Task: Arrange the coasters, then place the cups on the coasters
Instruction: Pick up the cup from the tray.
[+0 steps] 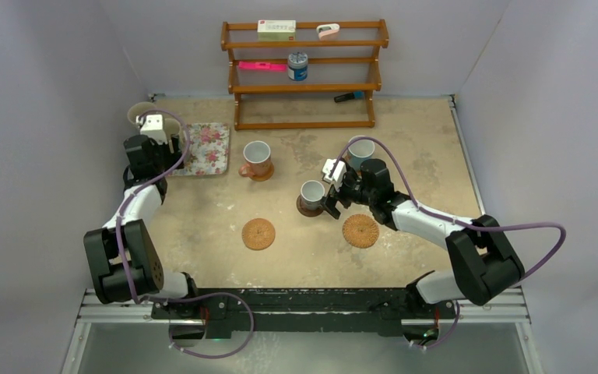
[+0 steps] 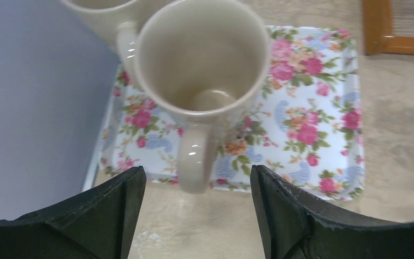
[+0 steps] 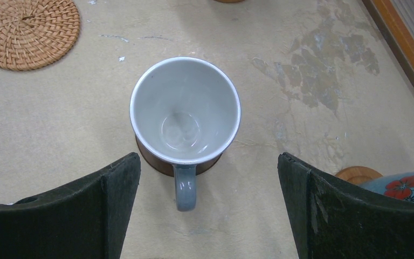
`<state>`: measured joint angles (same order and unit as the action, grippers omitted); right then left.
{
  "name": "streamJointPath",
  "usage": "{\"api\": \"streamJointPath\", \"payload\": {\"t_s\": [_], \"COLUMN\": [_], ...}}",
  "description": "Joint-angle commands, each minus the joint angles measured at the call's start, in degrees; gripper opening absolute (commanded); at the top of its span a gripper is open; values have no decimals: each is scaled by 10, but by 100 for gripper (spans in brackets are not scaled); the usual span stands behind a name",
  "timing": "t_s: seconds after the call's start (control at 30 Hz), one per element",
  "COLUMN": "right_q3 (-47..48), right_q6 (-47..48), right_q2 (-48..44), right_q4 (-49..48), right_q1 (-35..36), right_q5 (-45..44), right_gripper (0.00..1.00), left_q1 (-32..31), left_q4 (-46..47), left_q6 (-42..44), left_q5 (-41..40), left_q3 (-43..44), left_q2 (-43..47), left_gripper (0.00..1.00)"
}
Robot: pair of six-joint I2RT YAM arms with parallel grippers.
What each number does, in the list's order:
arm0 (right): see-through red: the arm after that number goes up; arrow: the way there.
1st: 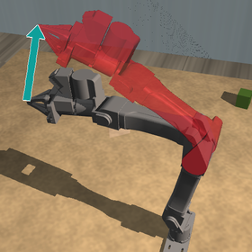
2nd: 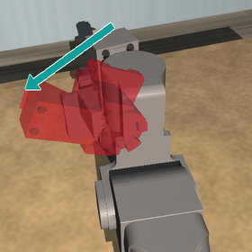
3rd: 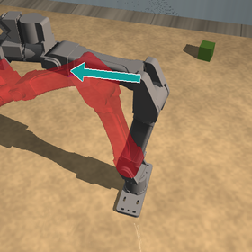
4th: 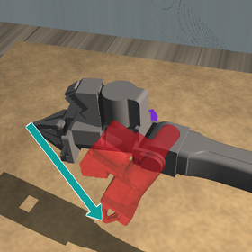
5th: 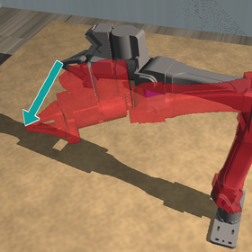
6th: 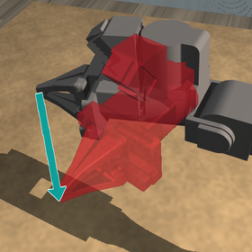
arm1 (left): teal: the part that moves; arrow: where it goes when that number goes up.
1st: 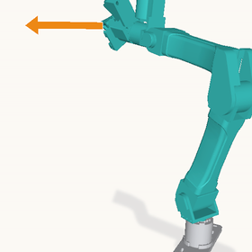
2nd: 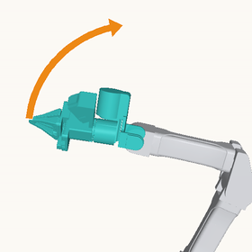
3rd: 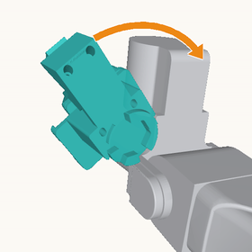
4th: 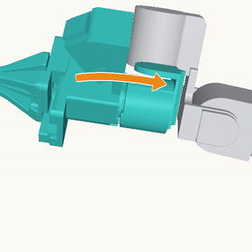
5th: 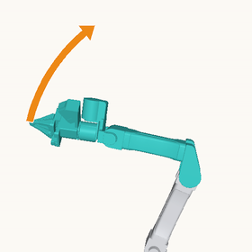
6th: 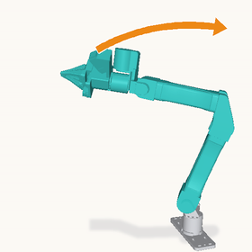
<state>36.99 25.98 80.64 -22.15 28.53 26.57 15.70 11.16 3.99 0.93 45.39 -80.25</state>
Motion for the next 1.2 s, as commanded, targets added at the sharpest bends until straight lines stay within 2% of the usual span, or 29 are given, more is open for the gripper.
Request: {"api": "streamJointPath", "payload": {"t_s": [0.0,0.4,1.17], "right_q3": [15,13,14], "right_q6": [7,8,10], "right_q2": [4,-1,3], "right_q4": [2,2,2], "right_q1": [-1,-1,-1], "right_q5": [11,11,11], "right_gripper": [99,99,99], "left_q1": [-1,3,12], "left_q4": [12,-2,20], "left_q6": [6,24,19], "left_q5": [112,123,92], "left_q3": [4,47,95], "left_q2": [14,-38,-107], "left_gripper": [74,71,47]}}
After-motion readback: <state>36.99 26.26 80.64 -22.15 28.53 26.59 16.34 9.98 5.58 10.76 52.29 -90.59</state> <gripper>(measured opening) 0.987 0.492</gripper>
